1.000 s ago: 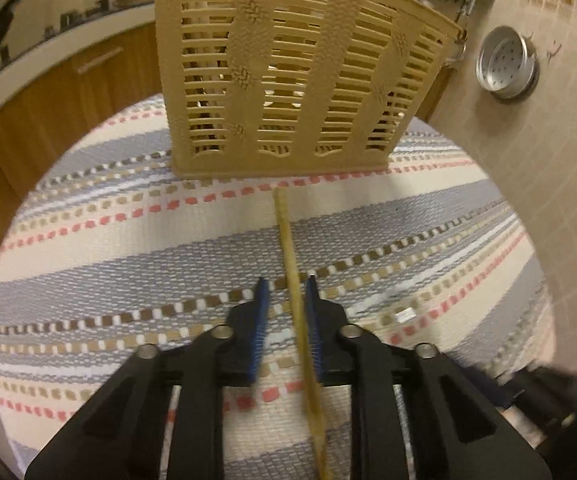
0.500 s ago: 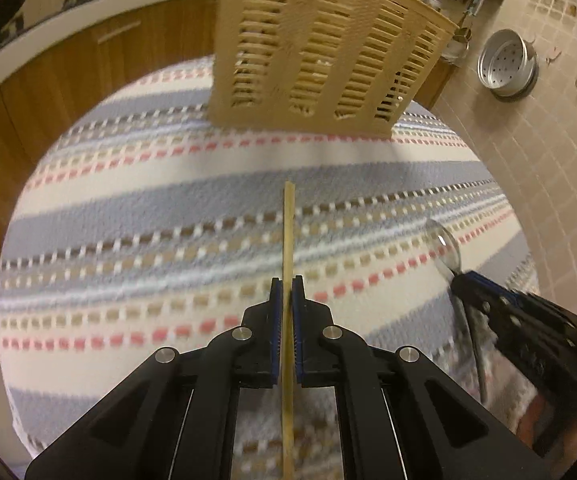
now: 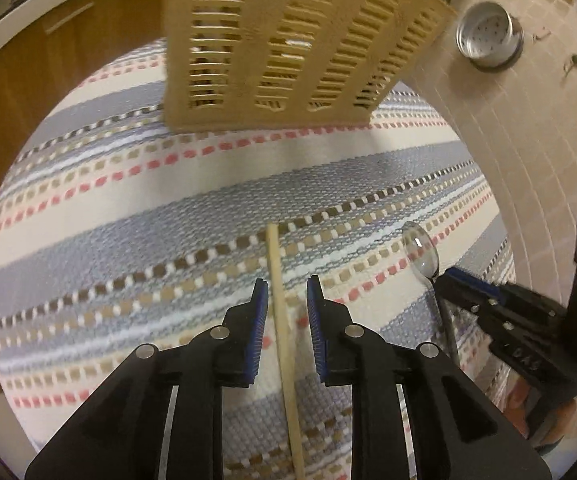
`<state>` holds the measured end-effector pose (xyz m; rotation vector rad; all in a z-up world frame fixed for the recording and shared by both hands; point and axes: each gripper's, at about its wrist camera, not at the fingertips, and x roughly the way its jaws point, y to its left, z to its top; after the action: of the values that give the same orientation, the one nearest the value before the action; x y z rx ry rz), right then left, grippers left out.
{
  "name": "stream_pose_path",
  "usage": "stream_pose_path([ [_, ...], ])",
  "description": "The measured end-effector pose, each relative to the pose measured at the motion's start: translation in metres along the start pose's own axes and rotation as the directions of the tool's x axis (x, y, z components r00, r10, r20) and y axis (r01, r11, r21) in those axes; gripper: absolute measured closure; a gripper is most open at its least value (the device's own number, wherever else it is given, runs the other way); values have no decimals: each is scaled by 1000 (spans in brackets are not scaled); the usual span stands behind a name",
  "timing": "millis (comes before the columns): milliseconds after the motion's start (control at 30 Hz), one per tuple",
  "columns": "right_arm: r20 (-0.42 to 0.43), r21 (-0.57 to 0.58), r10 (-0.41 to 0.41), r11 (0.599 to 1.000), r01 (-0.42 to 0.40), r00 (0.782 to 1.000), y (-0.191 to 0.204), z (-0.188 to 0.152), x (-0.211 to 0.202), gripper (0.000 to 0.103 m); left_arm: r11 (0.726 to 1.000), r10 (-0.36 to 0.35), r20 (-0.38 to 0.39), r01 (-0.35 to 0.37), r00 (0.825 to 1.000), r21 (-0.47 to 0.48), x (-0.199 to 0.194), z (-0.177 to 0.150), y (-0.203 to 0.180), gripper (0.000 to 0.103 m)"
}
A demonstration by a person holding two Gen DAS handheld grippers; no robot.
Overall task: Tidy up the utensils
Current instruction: 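Grasp a chopstick with the left tool while the right tool grasps a clear spoon, then lift the chopstick with the left tool while the right tool lifts its spoon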
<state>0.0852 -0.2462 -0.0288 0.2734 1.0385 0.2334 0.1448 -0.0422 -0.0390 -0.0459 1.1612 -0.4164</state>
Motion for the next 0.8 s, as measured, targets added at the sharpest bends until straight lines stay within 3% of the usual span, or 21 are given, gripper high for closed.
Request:
stream_pose_path([
  [100, -7, -20, -17, 1000, 17, 1000, 1, 8, -3, 61, 999, 34, -26, -33, 999, 41, 6, 6, -9, 84],
  [133, -10, -28, -19, 999, 18, 1000, 3, 10, -3, 60, 998, 46, -32, -44, 998, 51, 7, 7, -12, 84],
  [167, -19, -41, -19, 999, 18, 1000, 5, 12, -2, 60, 997, 53, -34, -51, 998, 59, 8, 8, -15, 84],
  [200, -30, -55, -20, 998, 19, 999, 8, 14, 0, 60, 994, 79, -25, -77, 997, 82, 10, 7, -20, 101],
  [333, -97, -82, -64, 995, 56, 993, 15, 17, 11, 60, 991, 102, 21, -103, 995, 85, 13, 3, -26, 100],
  [533, -179, -108, -113, 990, 95, 977, 25, 28, 21, 61, 999, 23, 24, -24, 999, 23, 11, 0, -15, 101],
  [700, -217, -182, -221, 966, 183, 951, 41, 34, 32, 77, 1000, -1, 25, 1, 1000, 16, 8, 0, -8, 101],
  [800, -215, -196, -237, 961, 195, 947, 44, 34, 33, 77, 1000, -14, 28, 14, 1000, 11, 2, -3, 0, 101],
])
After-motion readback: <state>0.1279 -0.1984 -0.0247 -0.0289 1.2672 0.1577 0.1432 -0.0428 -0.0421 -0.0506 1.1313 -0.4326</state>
